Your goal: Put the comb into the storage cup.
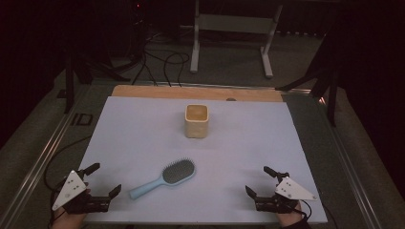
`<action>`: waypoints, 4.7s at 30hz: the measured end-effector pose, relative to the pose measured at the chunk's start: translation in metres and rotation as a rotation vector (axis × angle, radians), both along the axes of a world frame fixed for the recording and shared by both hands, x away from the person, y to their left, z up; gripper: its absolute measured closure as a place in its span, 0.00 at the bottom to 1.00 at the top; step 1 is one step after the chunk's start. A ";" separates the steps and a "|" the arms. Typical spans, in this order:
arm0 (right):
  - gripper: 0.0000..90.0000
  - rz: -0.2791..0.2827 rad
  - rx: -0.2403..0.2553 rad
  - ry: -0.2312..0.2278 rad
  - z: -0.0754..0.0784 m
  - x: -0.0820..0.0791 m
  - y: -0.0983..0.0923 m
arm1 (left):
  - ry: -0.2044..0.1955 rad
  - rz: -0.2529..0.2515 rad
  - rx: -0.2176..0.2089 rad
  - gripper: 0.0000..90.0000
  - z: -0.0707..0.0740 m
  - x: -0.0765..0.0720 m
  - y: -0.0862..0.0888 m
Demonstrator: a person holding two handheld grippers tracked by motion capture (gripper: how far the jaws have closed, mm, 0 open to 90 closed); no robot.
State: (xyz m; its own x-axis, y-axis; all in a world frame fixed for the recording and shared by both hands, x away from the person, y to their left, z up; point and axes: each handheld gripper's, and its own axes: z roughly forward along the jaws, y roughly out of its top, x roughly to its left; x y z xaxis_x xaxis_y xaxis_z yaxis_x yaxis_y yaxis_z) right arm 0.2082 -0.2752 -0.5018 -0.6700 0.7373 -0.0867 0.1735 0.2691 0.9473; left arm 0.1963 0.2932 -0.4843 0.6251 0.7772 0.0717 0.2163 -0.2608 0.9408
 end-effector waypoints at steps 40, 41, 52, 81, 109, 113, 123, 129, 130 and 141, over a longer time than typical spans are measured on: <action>0.09 0.017 0.017 0.004 0.002 -0.001 0.003 | 0.109 -0.133 0.132 0.00 0.044 0.016 -0.026; 0.09 0.018 0.019 0.006 0.002 -0.001 0.003 | 0.112 -0.135 0.131 0.00 0.045 0.017 -0.027; 0.09 0.025 0.021 0.001 0.002 0.000 0.004 | 0.090 -0.160 0.167 0.00 0.057 0.019 -0.042; 0.09 0.032 0.021 0.003 0.002 0.000 0.005 | 0.224 -0.196 0.307 0.00 0.045 0.034 -0.099; 0.09 0.040 0.028 0.005 0.002 0.000 0.005 | 0.460 -0.233 0.477 0.00 0.028 0.056 -0.125; 0.09 0.041 0.032 0.006 0.002 0.000 0.004 | 0.484 -0.246 0.502 0.00 0.024 0.060 -0.129; 0.09 0.047 0.040 0.009 0.003 0.000 0.004 | 0.539 -0.281 0.546 0.00 0.016 0.069 -0.142; 0.09 0.049 0.037 0.006 0.003 0.000 0.004 | 0.571 -0.288 0.581 0.00 0.014 0.074 -0.149; 0.09 0.048 0.040 0.008 0.002 0.000 0.004 | 0.577 -0.289 0.587 0.01 0.014 0.075 -0.150; 0.09 0.049 0.039 0.006 0.002 0.000 0.004 | 0.639 -0.299 0.647 0.06 0.011 0.084 -0.155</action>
